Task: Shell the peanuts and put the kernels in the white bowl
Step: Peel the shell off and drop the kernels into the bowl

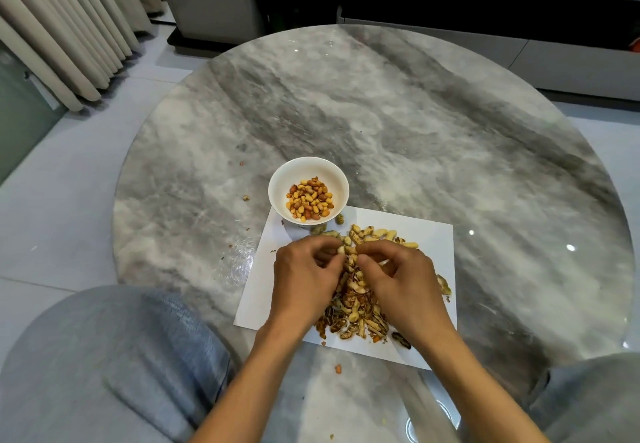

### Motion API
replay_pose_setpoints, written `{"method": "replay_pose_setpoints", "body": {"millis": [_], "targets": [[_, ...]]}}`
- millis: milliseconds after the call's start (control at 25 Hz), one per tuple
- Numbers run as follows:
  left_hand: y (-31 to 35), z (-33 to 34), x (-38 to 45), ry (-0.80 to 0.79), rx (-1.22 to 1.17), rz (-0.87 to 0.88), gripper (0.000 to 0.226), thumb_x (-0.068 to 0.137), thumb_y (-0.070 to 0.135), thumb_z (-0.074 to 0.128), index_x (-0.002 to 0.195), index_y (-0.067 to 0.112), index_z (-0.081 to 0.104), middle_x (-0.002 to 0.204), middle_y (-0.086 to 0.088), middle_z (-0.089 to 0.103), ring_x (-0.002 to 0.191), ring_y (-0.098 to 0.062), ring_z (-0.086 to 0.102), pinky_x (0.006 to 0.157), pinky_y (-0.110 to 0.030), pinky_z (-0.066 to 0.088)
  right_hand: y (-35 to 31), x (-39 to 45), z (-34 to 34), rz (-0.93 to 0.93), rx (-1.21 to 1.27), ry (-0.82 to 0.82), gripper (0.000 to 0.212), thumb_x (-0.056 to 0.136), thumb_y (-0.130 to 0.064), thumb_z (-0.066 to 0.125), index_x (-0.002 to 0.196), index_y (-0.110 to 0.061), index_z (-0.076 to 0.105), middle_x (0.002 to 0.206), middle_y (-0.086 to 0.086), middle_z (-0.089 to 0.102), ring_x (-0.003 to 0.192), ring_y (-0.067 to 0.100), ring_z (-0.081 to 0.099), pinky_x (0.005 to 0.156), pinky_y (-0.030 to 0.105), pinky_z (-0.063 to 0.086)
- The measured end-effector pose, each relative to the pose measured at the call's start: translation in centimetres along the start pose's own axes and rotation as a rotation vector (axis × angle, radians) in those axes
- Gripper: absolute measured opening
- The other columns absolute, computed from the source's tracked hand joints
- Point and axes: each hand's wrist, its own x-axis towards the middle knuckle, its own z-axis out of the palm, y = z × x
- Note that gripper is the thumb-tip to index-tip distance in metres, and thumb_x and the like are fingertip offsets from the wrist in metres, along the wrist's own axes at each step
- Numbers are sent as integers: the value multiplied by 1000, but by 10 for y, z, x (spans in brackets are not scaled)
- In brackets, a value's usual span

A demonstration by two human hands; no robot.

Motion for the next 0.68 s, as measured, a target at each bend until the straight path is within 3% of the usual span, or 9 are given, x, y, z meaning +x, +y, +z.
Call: {"method": "replay_pose_setpoints", "body": {"millis": [80,160,320,480,680], "targets": [[13,-8,-3,-64,-293,-71,18,81,11,80,95,23,78,83,8,76,78,-7,71,75,-25,59,-5,1,-2,199,428,-84,12,92,-15,69,97,-19,79,84,-3,76,72,5,64,64,20,52],[22,-16,-7,-123,-471,-62,23,80,4,79,91,24,77,86,7,77,82,-11,72,78,-27,59,-7,3,-6,259,640,-131,13,91,-11,69,96,-14,80,85,9,75,72,18,62,66,32,55],[23,-18,-9,-140,-413,115,27,82,7,78,95,30,77,95,14,74,87,-8,70,75,-25,56,-9,1,-9,224,801,-128,16,82,-8,72,95,-4,79,90,15,75,72,17,66,66,27,56],[17,-19,-5,-189,-385,211,23,83,10,77,97,28,77,99,11,64,92,-5,64,72,-14,46,-10,2,-14,377,976,-292,20,76,-11,71,92,-4,79,78,12,69,69,14,65,70,26,60],[13,-23,1,-245,-361,219,19,83,15,71,99,22,77,103,4,65,97,-9,65,78,-13,45,-12,3,-13,344,893,-385,22,85,-16,65,99,-4,77,84,11,70,78,15,67,75,27,58]]}}
